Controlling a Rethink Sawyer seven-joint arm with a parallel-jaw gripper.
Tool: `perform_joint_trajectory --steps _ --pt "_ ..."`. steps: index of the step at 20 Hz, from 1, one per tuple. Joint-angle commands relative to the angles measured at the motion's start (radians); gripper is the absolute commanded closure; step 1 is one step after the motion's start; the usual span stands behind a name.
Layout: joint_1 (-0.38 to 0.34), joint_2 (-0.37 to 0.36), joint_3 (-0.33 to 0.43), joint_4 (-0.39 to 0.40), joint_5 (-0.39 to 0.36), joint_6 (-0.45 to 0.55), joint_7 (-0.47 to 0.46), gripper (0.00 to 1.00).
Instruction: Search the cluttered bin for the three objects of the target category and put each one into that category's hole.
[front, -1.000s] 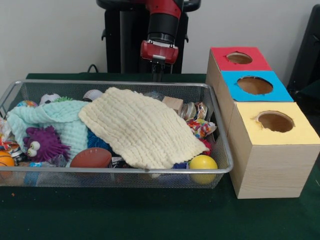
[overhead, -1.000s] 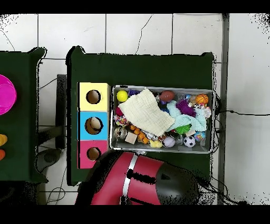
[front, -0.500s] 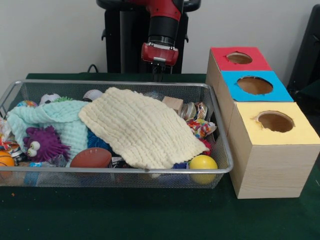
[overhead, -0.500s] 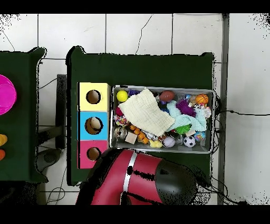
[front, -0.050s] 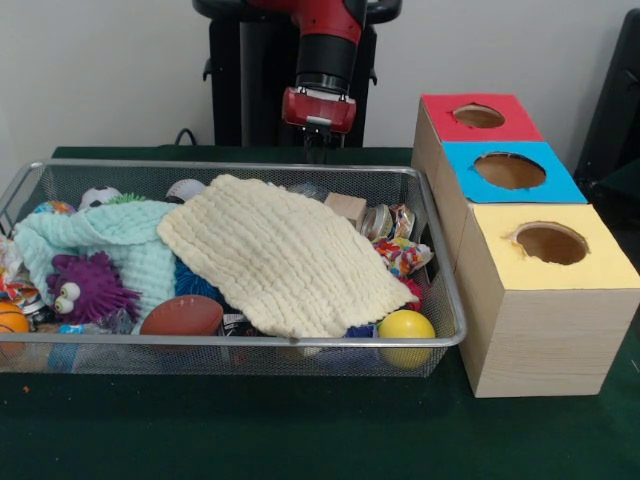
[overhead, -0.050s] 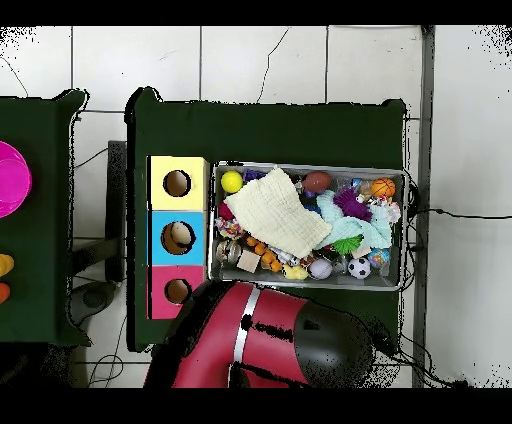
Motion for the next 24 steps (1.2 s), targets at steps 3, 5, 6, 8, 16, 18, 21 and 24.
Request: perform_joint_trajectory --steps 3,5,6,8,16,18,21,24 --pt "-0.011 0.019 0.059 -0.186 0.039 -0.038 0.217 0.0" --pt "-0.008 0.018 0.057 -0.183 0.046 -0.042 0.215 0.0" --pt "-0.004 0.016 0.055 -0.179 0.052 -0.044 0.212 0.0" --pt "-0.003 0.015 0.055 -0.179 0.054 -0.047 0.212 0.0" --pt "0.0 0.038 0.05 -0.187 0.066 -0.096 0.214 0.0" --pt "-0.001 0.052 0.049 -0.196 0.069 -0.118 0.215 0.0" --pt "-0.002 0.07 0.047 -0.203 0.078 -0.157 0.215 0.0" --pt "-0.003 0.082 0.046 -0.201 0.087 -0.186 0.216 0.0"
